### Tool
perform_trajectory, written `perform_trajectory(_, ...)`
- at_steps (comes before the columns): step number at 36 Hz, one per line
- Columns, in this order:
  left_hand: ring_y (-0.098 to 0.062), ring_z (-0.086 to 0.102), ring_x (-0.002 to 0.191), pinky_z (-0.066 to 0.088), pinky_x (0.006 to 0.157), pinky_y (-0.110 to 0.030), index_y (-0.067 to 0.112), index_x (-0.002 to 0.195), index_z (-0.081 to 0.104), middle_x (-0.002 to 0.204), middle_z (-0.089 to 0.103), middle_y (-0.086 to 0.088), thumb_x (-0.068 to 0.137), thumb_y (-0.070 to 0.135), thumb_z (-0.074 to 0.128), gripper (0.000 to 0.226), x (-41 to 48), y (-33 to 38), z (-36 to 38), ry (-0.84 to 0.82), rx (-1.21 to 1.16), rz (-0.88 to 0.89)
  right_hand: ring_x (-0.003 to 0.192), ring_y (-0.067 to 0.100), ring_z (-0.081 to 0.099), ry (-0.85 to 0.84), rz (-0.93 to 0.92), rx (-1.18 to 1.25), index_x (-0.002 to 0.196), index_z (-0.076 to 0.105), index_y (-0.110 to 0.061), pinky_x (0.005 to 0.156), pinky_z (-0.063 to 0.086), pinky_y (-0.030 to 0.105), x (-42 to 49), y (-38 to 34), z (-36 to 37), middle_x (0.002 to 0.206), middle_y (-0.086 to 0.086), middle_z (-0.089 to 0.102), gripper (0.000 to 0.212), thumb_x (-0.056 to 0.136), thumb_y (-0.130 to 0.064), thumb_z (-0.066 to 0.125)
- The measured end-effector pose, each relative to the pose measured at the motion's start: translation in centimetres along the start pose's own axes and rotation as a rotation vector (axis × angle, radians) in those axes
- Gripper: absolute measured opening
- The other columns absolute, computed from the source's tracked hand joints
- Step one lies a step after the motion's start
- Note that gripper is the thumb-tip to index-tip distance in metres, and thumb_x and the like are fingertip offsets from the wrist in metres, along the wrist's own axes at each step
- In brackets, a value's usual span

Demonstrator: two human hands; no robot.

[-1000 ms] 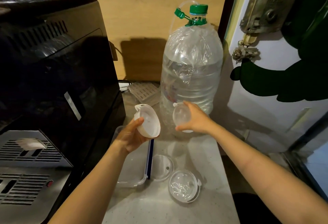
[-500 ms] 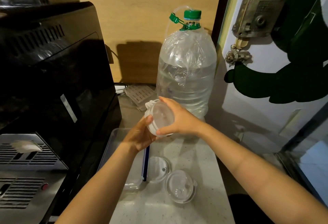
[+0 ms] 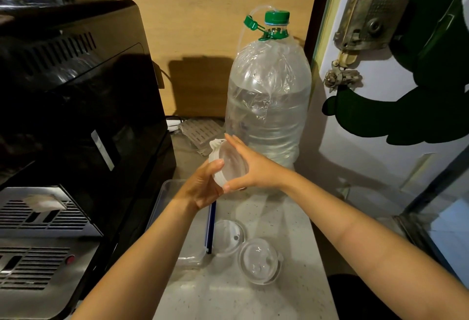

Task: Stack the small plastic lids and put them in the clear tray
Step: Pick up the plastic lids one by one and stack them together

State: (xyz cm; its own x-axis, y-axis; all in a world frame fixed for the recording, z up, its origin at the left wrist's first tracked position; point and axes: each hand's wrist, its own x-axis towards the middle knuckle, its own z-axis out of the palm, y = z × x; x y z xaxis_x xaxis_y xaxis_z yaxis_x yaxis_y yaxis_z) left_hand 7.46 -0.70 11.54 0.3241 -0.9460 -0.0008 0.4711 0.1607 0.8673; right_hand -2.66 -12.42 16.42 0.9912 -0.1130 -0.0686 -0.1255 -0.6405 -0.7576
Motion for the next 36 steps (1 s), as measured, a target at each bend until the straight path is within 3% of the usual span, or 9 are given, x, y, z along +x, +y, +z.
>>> perform_trajectory(10,-0.017,0.069,0.089,0.058,0.070,-0.037,0.021,0.119,0.051,0.099,0.071,-0.002,0.035,0.043,0.089,0.095,-0.9,-0.5,-0.7,0.065,-0.009,-0.013,0.146,0.013,-0.005,-0.064,0.014,0.049,0.147,-0.007,-0.029,0.119,0.010,0.033,0.9,0.3,1.1,0.159,0.001,-0.012,0.113,0.072,-0.026,0.077)
perform_trajectory(13,-0.019,0.067,0.089,0.059,0.068,-0.036,0.018,0.120,0.049,0.104,0.063,-0.007,0.028,0.043,0.090,0.104,-1.3,-0.5,-1.0,0.137,-0.019,-0.035,0.146,0.012,-0.004,-0.044,0.023,0.083,0.148,-0.008,-0.025,0.120,0.010,0.033,0.8,0.6,1.3,0.159,0.001,-0.006,0.114,0.072,-0.023,0.077)
perform_trajectory(16,-0.022,0.058,0.092,0.059,0.061,-0.034,0.017,0.124,0.042,0.106,0.055,-0.008,0.020,0.043,0.090,0.118,-1.8,-0.5,-1.4,0.212,-0.040,-0.050,0.146,0.011,0.001,-0.023,0.046,0.097,0.148,-0.008,-0.024,0.113,0.010,0.022,0.4,1.8,1.4,0.159,-0.001,-0.003,0.114,0.072,-0.024,0.077)
perform_trajectory(19,-0.024,0.054,0.097,0.060,0.064,-0.038,0.020,0.123,0.042,0.109,0.052,-0.008,0.020,0.043,0.090,0.117,-2.3,-0.7,-2.0,0.230,-0.054,-0.057,0.145,0.012,0.003,-0.046,0.113,0.114,0.147,-0.009,-0.028,0.110,0.012,0.021,-0.6,3.9,2.1,0.159,-0.004,-0.004,0.115,0.071,-0.028,0.078)
perform_trajectory(25,-0.026,0.052,0.098,0.059,0.061,-0.038,0.024,0.111,0.050,0.108,0.051,-0.008,0.017,0.039,0.091,0.104,-2.7,-1.3,-2.2,0.237,-0.094,-0.092,0.146,0.014,-0.002,-0.159,0.247,-0.043,0.147,-0.010,-0.021,0.118,0.009,0.030,-3.3,8.3,4.9,0.159,-0.001,-0.008,0.122,0.067,-0.035,0.080)
perform_trajectory(33,-0.025,0.053,0.100,0.059,0.066,-0.039,0.019,0.126,0.040,0.112,0.050,-0.008,0.024,0.040,0.091,0.116,-2.5,-2.4,-1.7,0.186,-0.052,-0.143,0.147,0.020,-0.002,-0.234,0.373,-0.148,0.148,-0.009,-0.020,0.117,0.009,0.032,-5.6,10.2,8.0,0.159,0.003,-0.008,0.117,0.070,-0.040,0.076)
perform_trajectory(36,-0.025,0.054,0.099,0.059,0.067,-0.039,0.020,0.123,0.042,0.112,0.050,-0.008,0.025,0.042,0.090,0.111,-2.4,-2.9,-1.4,0.174,-0.023,-0.156,0.147,0.021,0.002,-0.228,0.383,-0.210,0.148,-0.006,-0.019,0.118,0.012,0.033,-5.7,10.2,8.9,0.159,0.004,-0.003,0.117,0.069,-0.042,0.077)
